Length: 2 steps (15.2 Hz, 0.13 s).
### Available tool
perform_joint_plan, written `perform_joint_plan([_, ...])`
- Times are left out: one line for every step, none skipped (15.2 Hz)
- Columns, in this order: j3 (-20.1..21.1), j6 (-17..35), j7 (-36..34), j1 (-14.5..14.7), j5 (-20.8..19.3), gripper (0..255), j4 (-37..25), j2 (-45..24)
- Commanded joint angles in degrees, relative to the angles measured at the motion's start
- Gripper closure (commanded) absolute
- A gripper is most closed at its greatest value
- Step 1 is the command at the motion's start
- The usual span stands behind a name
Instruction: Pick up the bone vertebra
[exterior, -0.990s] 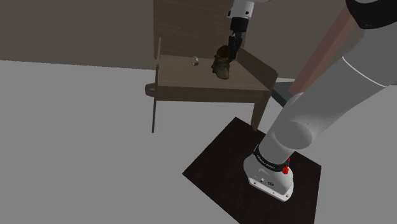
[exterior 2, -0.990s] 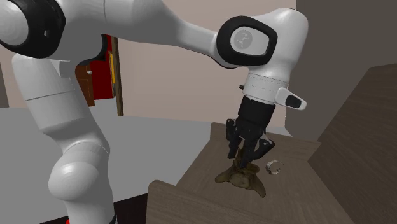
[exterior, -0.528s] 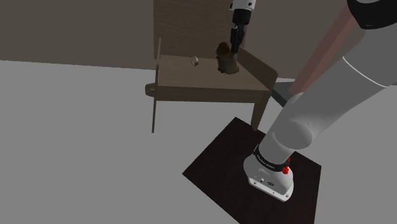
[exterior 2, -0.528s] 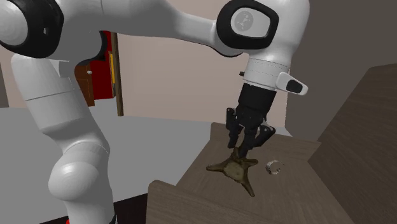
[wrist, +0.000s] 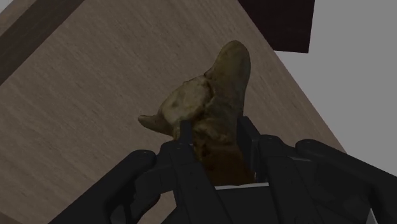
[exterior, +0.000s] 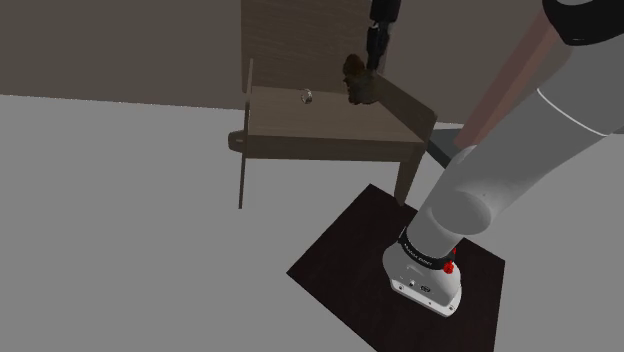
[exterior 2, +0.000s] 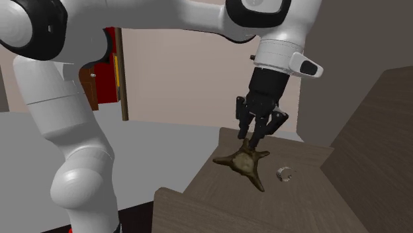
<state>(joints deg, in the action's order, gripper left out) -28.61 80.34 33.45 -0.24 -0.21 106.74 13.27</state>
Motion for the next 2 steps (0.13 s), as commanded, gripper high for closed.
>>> perform_joint_plan([0.0, -1.0, -0.1, 0.1, 0.2, 255, -1.4, -0.4])
perform_joint_plan([0.0, -1.0, 0.0, 0.1, 0.2, 255, -1.4, -0.4])
